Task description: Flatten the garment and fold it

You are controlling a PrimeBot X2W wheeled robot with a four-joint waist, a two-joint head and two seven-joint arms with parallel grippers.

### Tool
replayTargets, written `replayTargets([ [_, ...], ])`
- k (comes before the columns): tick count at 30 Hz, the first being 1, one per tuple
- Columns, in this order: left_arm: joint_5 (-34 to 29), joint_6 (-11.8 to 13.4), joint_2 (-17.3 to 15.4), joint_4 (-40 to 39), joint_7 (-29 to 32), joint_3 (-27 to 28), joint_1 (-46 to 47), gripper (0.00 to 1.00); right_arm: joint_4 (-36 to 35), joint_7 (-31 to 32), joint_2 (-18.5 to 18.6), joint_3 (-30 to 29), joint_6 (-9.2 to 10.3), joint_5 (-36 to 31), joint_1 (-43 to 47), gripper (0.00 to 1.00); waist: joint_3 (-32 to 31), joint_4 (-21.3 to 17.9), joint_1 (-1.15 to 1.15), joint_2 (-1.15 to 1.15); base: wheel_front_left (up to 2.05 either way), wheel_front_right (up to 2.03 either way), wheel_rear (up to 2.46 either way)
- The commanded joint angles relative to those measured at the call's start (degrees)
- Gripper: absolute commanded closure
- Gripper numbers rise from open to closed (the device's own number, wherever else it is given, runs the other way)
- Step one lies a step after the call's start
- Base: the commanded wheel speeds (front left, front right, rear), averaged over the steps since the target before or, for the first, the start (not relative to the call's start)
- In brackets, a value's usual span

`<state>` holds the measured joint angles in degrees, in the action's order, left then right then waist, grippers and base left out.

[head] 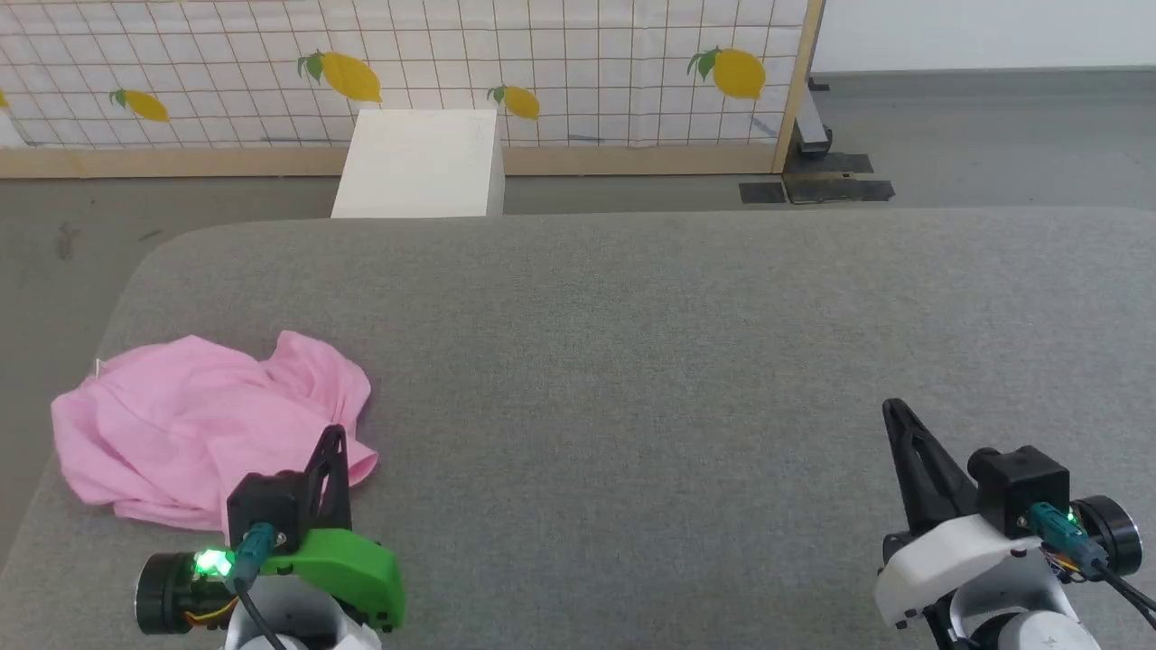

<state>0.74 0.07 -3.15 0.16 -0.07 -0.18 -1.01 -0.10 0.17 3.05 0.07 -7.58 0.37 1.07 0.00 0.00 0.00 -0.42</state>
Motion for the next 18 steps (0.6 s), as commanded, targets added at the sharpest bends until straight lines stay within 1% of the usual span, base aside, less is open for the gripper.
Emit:
replayTargets([
  [1,-0.7,-0.1,0.3,-0.2,0.1,0.2,1.0,1.00,0.1,-0.2,-0.2,-0.1,0.09,-0.4,-1.1,1.00,0.0,0.0,0.00,0.42,0.00,0.00,0.00],
  [18,-0.7,-0.1,0.3,-0.2,0.1,0.2,1.0,1.00,0.1,-0.2,-0.2,-0.1,0.09,-0.4,-1.1,1.00,0.0,0.0,0.00,0.42,0.00,0.00,0.00],
])
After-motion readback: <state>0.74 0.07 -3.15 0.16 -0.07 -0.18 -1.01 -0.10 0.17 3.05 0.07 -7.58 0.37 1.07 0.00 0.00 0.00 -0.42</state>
